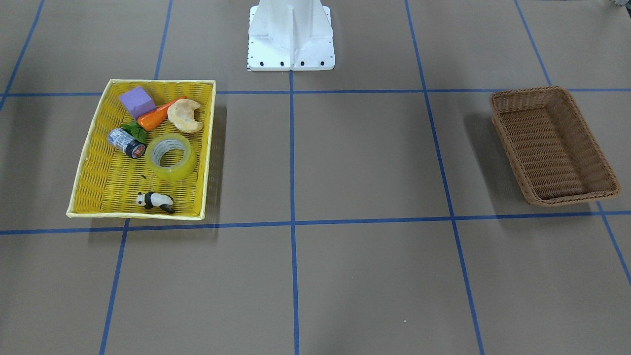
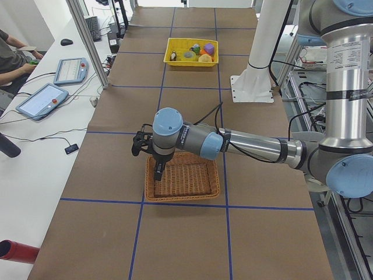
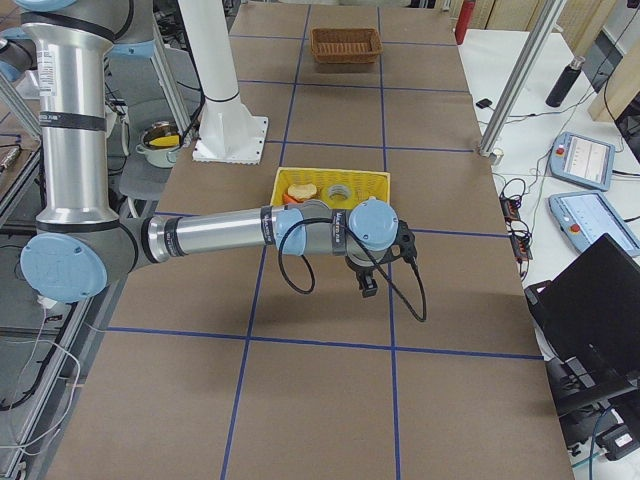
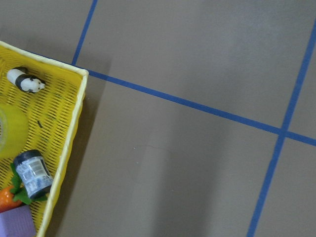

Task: Move tape to another basket

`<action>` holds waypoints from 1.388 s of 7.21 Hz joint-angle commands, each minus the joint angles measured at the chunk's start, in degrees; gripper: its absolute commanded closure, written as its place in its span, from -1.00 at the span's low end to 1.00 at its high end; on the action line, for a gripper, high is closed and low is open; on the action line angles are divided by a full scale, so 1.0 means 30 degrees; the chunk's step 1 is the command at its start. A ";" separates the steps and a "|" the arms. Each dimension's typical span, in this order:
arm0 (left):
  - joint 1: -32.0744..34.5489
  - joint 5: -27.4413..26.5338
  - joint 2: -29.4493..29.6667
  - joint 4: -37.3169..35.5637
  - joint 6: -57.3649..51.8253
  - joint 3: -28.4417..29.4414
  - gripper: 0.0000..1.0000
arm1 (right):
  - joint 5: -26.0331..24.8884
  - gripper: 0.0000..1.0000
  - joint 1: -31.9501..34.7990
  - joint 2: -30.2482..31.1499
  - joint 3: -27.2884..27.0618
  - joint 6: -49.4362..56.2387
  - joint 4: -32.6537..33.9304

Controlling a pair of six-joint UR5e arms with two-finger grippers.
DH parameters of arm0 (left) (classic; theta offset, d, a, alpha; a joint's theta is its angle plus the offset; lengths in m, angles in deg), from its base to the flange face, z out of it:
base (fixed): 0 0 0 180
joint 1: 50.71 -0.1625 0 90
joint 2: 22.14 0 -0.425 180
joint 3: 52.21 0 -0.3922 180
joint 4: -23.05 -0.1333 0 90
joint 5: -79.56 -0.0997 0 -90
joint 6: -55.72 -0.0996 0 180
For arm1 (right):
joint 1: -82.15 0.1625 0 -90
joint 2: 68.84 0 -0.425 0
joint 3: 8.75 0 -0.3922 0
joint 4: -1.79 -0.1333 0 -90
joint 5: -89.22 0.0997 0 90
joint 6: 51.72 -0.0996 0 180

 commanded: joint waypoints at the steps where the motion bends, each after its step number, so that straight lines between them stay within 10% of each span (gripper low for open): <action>1: -0.0001 0.0015 0.0000 0.0002 0.0012 -0.0047 -0.96 | -0.3048 -1.00 -0.3853 -0.0045 -0.0349 -0.8275 -0.6261; 6: -0.0001 0.0015 0.0000 0.0119 0.0012 -0.0076 -0.96 | -0.8895 -0.99 -1.2650 -0.4493 -0.0496 -2.0169 -0.8260; 10: -0.0001 0.0015 0.0029 0.0119 0.0011 -0.0018 -0.96 | -0.9777 -0.51 -1.4008 -0.3974 0.0058 -1.9746 -0.8231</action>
